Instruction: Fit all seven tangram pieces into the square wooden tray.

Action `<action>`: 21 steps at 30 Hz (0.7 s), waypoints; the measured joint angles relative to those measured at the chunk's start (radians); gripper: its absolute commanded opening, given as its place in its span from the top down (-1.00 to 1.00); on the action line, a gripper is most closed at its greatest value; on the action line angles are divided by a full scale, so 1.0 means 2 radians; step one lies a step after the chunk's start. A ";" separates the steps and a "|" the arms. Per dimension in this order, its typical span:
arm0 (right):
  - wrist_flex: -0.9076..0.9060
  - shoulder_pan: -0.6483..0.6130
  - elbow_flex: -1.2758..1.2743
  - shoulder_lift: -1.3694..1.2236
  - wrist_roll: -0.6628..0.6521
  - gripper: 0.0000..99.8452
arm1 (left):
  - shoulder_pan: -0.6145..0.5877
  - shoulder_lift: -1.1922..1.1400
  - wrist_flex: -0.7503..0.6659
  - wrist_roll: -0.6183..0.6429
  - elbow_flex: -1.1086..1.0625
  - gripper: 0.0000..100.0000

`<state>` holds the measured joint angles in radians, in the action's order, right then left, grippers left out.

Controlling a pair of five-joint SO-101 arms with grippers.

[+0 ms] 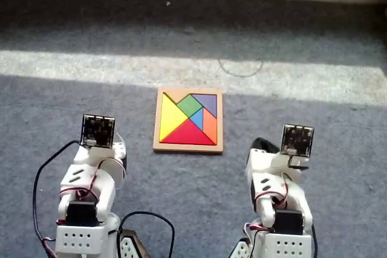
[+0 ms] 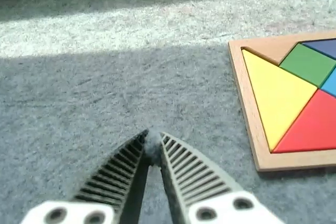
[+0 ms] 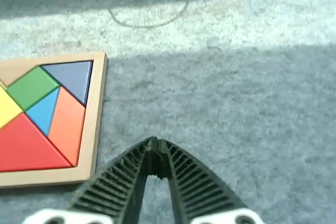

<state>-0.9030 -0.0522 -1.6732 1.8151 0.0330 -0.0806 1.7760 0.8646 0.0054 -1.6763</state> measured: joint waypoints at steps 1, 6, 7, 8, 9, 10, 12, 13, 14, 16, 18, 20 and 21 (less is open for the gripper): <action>-0.015 0.000 0.000 0.000 0.000 0.98 | 0.000 0.000 0.013 0.000 0.000 0.99; -0.097 0.000 0.000 0.000 0.000 0.98 | 0.000 0.000 0.095 0.000 0.000 0.99; -0.110 0.000 0.000 0.000 0.000 0.98 | 0.000 0.000 0.111 0.000 0.000 0.99; -0.124 0.000 0.000 0.000 0.000 0.98 | 0.000 0.000 0.126 0.000 0.000 0.99; -0.136 0.000 0.000 0.000 0.000 0.98 | 0.000 0.000 0.138 0.000 0.000 0.99; -0.147 0.000 0.000 0.000 0.000 0.98 | 0.000 0.000 0.148 0.000 0.000 0.99; -0.159 0.000 0.000 0.000 0.000 0.98 | 0.000 0.000 0.164 0.000 0.000 0.99; -0.161 0.000 0.000 0.000 0.000 0.98 | 0.000 0.000 0.172 0.000 0.000 0.99; -0.162 0.000 0.000 0.000 0.000 0.98 | 0.000 0.000 0.180 0.000 0.000 0.99; -0.163 0.000 0.000 0.000 0.000 0.98 | 0.000 0.000 0.199 0.000 0.000 0.99; -0.163 0.000 0.000 0.000 0.000 0.98 | 0.000 0.000 0.216 0.000 0.000 0.99; -0.163 0.000 0.000 0.000 0.000 0.98 | 0.000 0.000 0.223 0.000 0.000 0.99; -0.163 0.000 0.000 0.000 0.000 0.98 | 0.000 0.000 0.224 0.000 0.000 0.99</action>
<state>-1.2298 -0.0522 -1.6732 1.8151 0.0330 -0.0806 1.7760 1.3126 0.0054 -1.6763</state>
